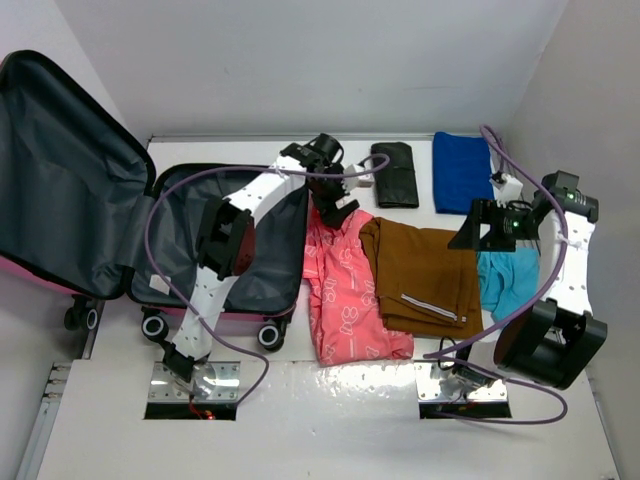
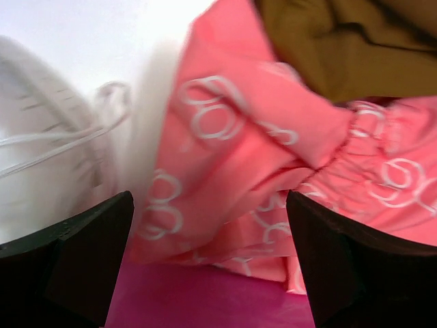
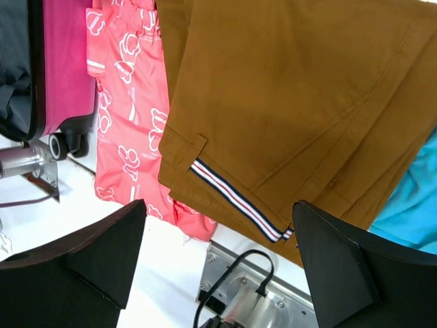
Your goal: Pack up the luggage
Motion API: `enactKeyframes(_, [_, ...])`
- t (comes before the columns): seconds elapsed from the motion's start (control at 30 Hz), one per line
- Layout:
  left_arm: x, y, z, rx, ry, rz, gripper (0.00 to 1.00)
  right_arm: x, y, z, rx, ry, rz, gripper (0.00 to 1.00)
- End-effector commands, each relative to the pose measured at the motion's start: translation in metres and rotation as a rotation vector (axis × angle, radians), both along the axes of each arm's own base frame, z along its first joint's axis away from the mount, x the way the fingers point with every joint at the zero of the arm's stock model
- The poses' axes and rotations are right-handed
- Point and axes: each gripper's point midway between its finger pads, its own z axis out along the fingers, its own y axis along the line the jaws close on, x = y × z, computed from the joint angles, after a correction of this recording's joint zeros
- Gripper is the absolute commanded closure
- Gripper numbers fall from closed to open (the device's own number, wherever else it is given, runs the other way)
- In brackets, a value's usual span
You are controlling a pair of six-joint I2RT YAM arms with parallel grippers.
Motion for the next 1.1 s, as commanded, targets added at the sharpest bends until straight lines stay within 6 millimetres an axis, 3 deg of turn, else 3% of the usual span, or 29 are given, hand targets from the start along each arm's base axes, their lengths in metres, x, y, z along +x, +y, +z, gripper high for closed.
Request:
enactKeyframes(0.0, [-0.031, -0.014, 0.019, -0.075, 0.048, -0.113, 0.01, 0.008, 0.001, 0.012, -0.020, -0.043, 0.031, 0.12])
enactKeyframes(0.23, [-0.056, -0.020, 0.019, -0.143, 0.145, -0.137, 0.01, 0.004, 0.006, 0.009, -0.021, -0.025, 0.047, 0.12])
enactKeyframes(0.53, [-0.077, -0.035, -0.012, -0.141, 0.252, -0.080, 0.01, 0.004, 0.008, 0.008, -0.031, -0.012, 0.061, 0.12])
enactKeyframes(0.57, [-0.073, -0.040, -0.006, -0.152, 0.204, -0.076, 0.01, 0.004, 0.008, 0.007, -0.032, -0.013, 0.063, 0.12])
enactKeyframes(0.63, [-0.079, -0.039, -0.023, -0.084, 0.172, -0.021, 0.01, 0.003, 0.008, 0.006, -0.033, -0.006, 0.062, 0.12])
enactKeyframes(0.67, [-0.069, -0.046, -0.015, -0.103, 0.103, 0.015, 0.01, 0.005, 0.007, 0.007, -0.039, -0.015, 0.060, 0.12])
enactKeyframes(0.7, [-0.067, -0.037, -0.031, -0.024, 0.052, 0.072, 0.01, 0.005, 0.007, 0.006, -0.039, -0.011, 0.062, 0.12])
enactKeyframes(0.8, [-0.057, -0.038, -0.037, 0.002, -0.026, 0.133, 0.03, 0.007, 0.006, 0.007, -0.050, -0.021, 0.067, 0.14])
enactKeyframes(0.83, [-0.053, -0.034, -0.037, 0.024, -0.047, 0.151, 0.18, 0.008, 0.004, 0.006, -0.054, -0.019, 0.065, 0.15])
enactKeyframes(0.9, [-0.056, -0.032, -0.041, 0.029, -0.035, 0.159, 0.35, 0.010, 0.003, 0.006, -0.060, -0.027, 0.064, 0.18])
enactKeyframes(0.93, [-0.060, -0.032, -0.044, 0.029, -0.019, 0.151, 0.58, 0.010, 0.003, 0.005, -0.057, -0.024, 0.064, 0.20])
enactKeyframes(1.0, [-0.064, -0.031, -0.043, 0.022, -0.014, 0.133, 0.79, 0.013, 0.004, 0.005, -0.058, -0.031, 0.069, 0.22])
enactKeyframes(1.03, [-0.069, -0.030, -0.047, 0.025, 0.004, 0.127, 0.95, 0.014, 0.005, 0.005, -0.054, -0.035, 0.074, 0.23])
enactKeyframes(1.07, [-0.067, -0.031, -0.034, 0.008, -0.021, 0.120, 1.00, 0.014, 0.006, 0.006, -0.053, -0.037, 0.078, 0.25])
